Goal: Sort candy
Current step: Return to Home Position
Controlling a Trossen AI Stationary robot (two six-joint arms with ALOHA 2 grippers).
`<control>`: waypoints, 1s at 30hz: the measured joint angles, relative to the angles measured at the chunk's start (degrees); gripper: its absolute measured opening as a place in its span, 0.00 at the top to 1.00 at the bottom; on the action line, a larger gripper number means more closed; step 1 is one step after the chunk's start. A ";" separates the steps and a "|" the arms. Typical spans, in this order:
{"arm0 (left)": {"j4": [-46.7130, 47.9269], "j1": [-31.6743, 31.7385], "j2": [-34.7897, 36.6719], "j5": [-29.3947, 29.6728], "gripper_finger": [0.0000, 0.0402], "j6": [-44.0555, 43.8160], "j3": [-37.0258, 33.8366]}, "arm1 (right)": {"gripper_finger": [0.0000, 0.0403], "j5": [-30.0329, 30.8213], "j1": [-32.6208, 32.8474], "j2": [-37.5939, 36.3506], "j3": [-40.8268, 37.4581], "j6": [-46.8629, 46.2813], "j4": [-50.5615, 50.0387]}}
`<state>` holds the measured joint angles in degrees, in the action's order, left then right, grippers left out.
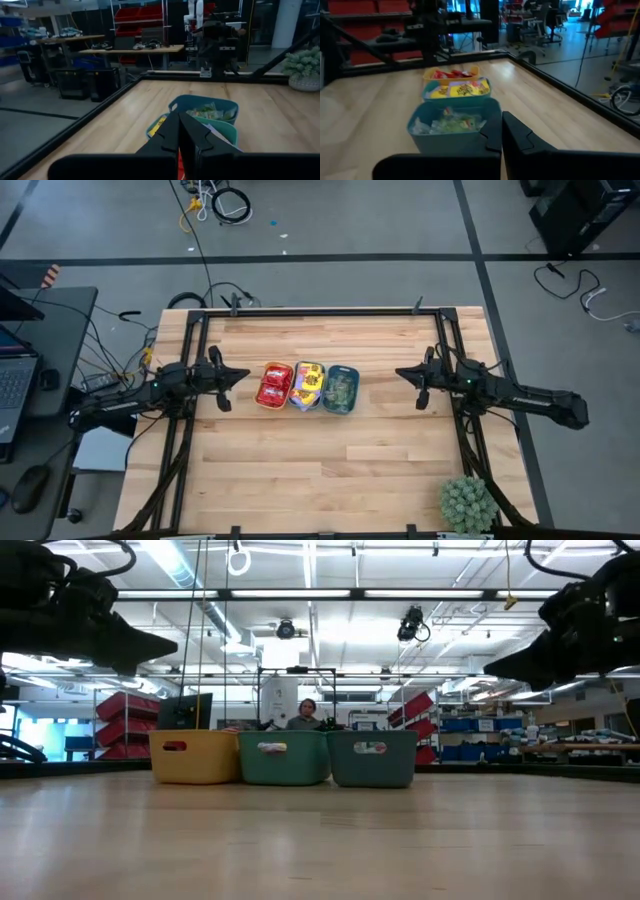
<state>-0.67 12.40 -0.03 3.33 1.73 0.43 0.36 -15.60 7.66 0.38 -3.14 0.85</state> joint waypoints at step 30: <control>-1.18 -0.02 0.00 0.00 0.99 -0.67 -0.02 | 1.00 -0.02 -0.68 0.97 0.00 -13.66 0.76</control>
<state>-1.85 12.38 -0.03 3.33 1.06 0.40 0.34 -16.27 8.62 0.38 -16.79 1.61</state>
